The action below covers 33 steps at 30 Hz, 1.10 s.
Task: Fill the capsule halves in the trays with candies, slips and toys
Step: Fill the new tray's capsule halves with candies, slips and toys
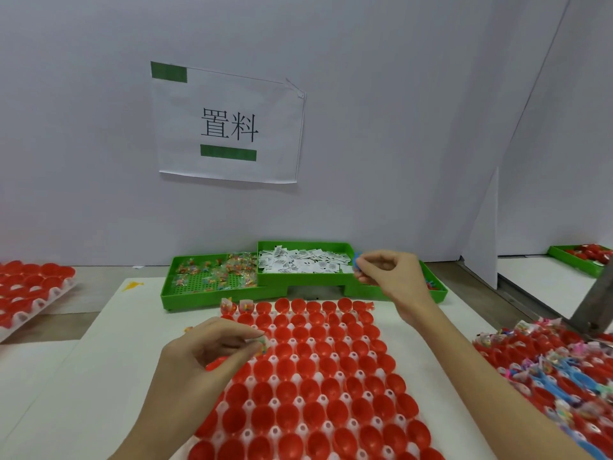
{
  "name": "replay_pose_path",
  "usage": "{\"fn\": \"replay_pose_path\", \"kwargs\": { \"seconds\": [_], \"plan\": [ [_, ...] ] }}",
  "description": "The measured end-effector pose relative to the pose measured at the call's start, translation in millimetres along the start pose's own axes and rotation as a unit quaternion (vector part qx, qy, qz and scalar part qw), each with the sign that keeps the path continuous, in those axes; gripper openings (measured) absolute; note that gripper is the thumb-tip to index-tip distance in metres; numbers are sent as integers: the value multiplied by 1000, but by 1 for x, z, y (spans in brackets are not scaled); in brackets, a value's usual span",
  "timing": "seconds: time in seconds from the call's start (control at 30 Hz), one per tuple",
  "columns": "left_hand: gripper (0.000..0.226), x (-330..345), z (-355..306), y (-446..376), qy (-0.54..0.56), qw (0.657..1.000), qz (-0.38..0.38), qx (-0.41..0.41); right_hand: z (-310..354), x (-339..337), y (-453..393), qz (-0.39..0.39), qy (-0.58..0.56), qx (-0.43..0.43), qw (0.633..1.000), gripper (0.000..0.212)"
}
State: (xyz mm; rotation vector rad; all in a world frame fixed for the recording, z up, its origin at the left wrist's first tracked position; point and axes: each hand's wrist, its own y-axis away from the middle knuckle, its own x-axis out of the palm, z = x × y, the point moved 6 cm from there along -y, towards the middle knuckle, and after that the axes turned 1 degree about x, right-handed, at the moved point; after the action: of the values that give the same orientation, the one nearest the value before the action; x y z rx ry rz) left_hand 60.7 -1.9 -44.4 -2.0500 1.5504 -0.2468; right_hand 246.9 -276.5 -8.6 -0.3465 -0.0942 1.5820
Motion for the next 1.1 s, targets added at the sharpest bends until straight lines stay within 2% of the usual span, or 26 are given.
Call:
{"fn": "replay_pose_path", "kwargs": {
  "seconds": [0.17, 0.3, 0.4, 0.77, 0.87, 1.1],
  "plan": [
    [23, 7, -12, 5, 32, 999, 23, -3, 28, 43, 85, 116, -53, -9, 992, 9],
    [22, 16, -17, 8, 44, 998, 55, -4, 37, 72, 121, 172, 35, -62, 982, 4],
    [21, 19, -18, 10, 27, 998, 49, 21, 34, 83, 134, 212, 49, -75, 973, 7],
    [18, 16, -16, 9, 3, 999, -18, 52, 28, 81, 140, 247, 45, -90, 964, 13],
    [18, 17, -19, 11, 6, 999, -2, 50, 28, 83, 140, 270, 26, -88, 959, 11],
    [13, 17, -11, 9, 51, 997, 11, -49, 31, 81, 118, 319, 20, -62, 945, 12]
  ]
}}
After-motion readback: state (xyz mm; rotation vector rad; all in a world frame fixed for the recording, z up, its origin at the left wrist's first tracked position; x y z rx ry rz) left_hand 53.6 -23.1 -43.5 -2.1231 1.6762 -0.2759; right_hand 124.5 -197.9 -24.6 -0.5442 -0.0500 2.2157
